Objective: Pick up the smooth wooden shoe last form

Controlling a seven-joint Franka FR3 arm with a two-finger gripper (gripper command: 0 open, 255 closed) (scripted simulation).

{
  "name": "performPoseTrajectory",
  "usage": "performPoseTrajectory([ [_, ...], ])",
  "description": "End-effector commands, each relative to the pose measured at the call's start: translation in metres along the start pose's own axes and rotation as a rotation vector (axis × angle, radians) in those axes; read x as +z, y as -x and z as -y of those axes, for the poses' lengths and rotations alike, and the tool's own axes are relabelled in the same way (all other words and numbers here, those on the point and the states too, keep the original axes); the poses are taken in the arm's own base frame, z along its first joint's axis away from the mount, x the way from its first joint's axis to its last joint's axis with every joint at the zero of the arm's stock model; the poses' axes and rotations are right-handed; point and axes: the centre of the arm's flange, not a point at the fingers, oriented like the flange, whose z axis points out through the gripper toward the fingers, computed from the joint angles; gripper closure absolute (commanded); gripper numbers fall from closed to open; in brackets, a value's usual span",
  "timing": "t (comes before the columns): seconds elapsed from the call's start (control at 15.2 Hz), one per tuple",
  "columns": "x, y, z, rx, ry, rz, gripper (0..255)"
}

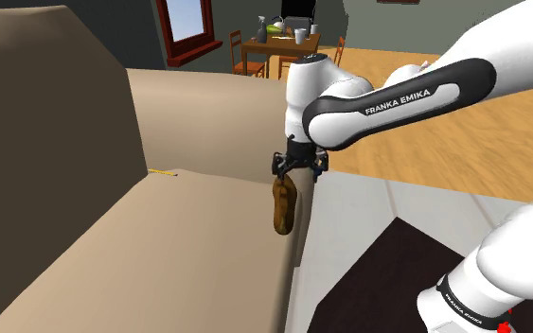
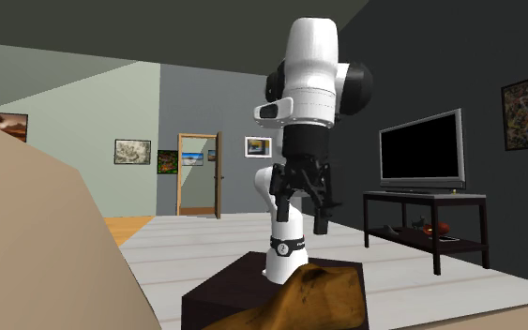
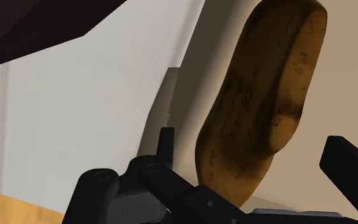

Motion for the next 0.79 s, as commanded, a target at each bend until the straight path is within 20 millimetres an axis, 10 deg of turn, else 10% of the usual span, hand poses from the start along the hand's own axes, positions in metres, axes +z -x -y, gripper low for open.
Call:
performPoseTrajectory([
  [0.0, 0.019, -0.012, 0.017, 0.074, 0.008, -0.012, 0],
  [0.73, 0.084, -0.028, 0.043, 0.174, 0.021, -0.03, 0],
])
